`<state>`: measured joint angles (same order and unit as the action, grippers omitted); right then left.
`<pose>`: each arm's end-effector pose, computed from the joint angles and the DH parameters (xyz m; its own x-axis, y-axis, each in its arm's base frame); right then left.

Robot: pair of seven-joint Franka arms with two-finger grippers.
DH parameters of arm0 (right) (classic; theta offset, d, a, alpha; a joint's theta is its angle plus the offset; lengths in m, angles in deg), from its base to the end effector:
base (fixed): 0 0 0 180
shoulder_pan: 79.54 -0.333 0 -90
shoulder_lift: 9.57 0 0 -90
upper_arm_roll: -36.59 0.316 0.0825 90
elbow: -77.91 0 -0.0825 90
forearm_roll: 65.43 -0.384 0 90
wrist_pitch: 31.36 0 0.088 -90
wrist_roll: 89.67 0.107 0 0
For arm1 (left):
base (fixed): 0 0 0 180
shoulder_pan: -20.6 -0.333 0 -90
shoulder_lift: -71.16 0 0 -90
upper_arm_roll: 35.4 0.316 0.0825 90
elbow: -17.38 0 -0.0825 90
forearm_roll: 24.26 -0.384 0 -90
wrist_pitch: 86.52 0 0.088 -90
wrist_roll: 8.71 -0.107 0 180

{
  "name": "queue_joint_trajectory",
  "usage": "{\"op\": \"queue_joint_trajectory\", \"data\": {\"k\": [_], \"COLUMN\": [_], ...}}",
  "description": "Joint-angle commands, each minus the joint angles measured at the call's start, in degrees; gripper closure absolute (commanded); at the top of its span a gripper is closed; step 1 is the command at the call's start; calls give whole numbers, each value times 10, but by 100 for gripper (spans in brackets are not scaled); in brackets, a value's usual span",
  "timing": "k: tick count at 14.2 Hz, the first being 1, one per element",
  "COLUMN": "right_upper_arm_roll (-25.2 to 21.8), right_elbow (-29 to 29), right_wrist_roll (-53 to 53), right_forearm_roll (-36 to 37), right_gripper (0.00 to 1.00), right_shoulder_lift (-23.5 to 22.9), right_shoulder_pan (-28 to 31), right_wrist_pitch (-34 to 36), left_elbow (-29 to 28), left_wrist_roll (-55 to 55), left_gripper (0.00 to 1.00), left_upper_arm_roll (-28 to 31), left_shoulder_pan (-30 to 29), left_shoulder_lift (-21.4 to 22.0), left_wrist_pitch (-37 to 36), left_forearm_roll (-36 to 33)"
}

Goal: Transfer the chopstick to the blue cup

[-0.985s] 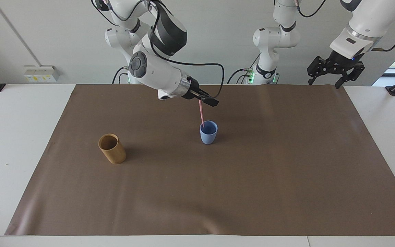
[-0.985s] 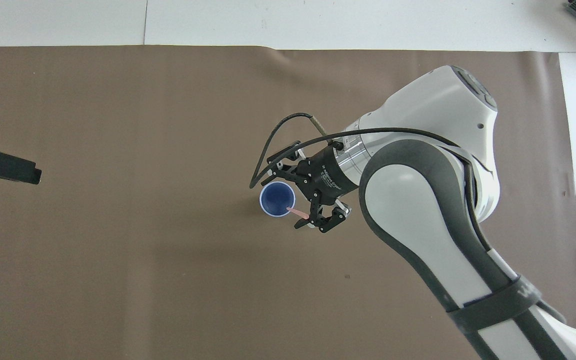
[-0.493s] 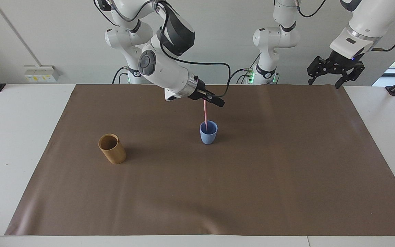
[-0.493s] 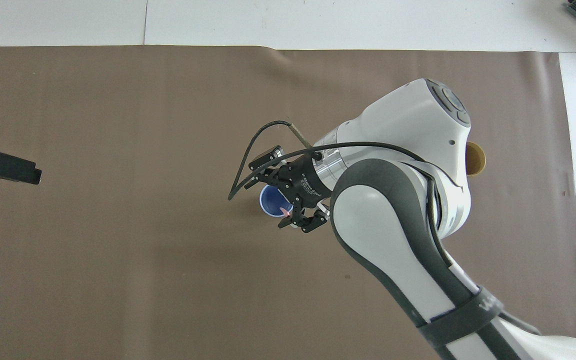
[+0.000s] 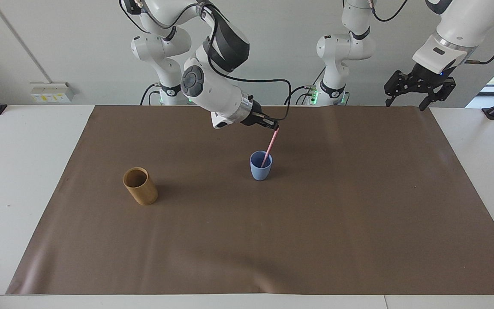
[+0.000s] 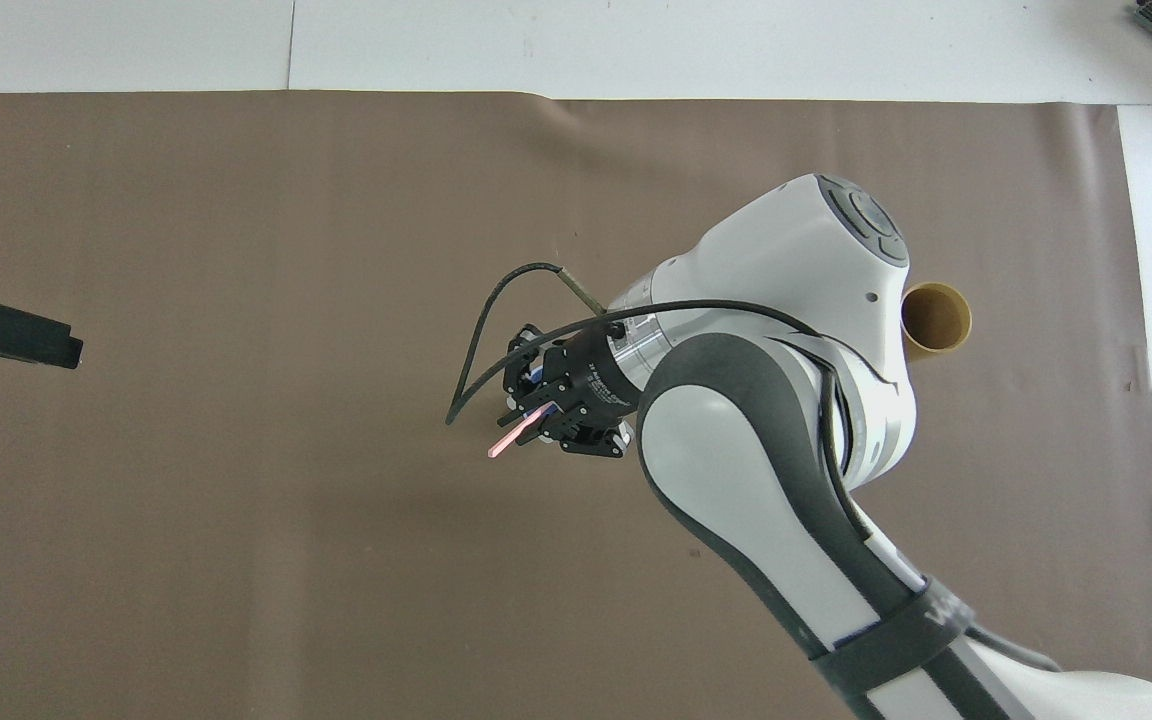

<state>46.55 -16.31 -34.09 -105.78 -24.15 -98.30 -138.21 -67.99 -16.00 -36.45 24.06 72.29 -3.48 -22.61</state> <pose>0.5416 0.3421 0.4842 0.6739 -0.4424 -0.5918 -0.6863 -0.6714 -0.2797 0.5338 -0.0456 0.6624 0.9780 -0.2078 -0.0171 -0.2073 -0.9778 0.0307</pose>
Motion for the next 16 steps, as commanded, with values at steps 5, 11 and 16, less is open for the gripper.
{"op": "queue_joint_trajectory", "data": {"k": [5, 11, 16], "right_upper_arm_roll": [2, 0, -4], "right_elbow": [8, 5, 10], "right_wrist_roll": [-54, -251, -308], "right_forearm_roll": [144, 285, 376], "right_gripper": [17, 0, 0], "right_shoulder_lift": [66, 143, 157], "right_shoulder_pan": [7, 71, 110], "right_wrist_pitch": [73, 113, 107], "left_elbow": [-1, -1, -1], "left_wrist_roll": [-4, -7, -11], "left_gripper": [0, 0, 0], "left_upper_arm_roll": [-3, -3, -4], "left_shoulder_pan": [-6, -6, -4], "left_shoulder_lift": [7, 7, 8], "left_wrist_pitch": [-5, -4, -2], "left_forearm_roll": [-6, -7, -24]}}
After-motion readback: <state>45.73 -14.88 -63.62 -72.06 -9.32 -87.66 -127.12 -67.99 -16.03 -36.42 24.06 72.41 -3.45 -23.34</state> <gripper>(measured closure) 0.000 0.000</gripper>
